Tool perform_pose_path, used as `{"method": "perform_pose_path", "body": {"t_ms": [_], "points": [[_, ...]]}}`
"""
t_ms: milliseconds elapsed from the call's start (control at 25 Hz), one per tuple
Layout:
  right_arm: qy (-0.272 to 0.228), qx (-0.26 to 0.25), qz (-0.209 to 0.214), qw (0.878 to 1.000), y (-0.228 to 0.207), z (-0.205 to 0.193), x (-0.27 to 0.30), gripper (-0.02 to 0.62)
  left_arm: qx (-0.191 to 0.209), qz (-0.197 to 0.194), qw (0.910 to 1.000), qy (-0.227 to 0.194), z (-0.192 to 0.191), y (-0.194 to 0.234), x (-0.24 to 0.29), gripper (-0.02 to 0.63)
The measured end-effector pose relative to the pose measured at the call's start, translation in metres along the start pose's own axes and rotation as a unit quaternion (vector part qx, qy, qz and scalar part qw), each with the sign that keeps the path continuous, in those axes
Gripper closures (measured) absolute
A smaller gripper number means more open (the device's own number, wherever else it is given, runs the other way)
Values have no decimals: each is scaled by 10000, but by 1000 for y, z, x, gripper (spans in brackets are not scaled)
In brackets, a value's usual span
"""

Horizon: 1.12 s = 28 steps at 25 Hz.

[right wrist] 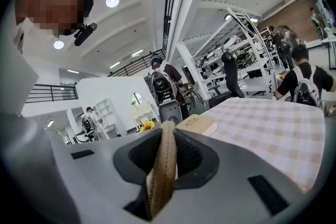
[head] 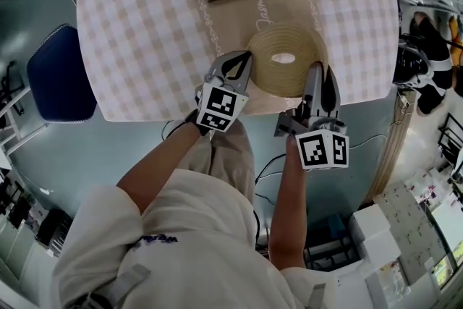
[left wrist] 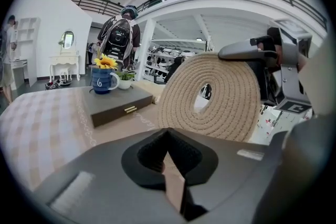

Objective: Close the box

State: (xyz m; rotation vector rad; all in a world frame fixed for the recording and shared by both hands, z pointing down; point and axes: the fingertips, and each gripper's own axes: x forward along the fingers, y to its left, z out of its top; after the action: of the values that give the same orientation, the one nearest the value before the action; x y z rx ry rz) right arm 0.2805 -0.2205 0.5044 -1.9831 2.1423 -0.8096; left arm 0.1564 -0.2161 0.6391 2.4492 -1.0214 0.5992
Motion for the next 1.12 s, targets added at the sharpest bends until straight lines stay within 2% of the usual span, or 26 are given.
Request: {"method": "perform_pose_path", "body": {"t_ms": [440,1120], "points": [[91,53,-151,9998,-18,-14,4,528,-62,137,9999,70,-3,9,0,604],[192,234,-448,9985,-53,-37,1,526,32,143,9998,103,-4,8,1,604]]}}
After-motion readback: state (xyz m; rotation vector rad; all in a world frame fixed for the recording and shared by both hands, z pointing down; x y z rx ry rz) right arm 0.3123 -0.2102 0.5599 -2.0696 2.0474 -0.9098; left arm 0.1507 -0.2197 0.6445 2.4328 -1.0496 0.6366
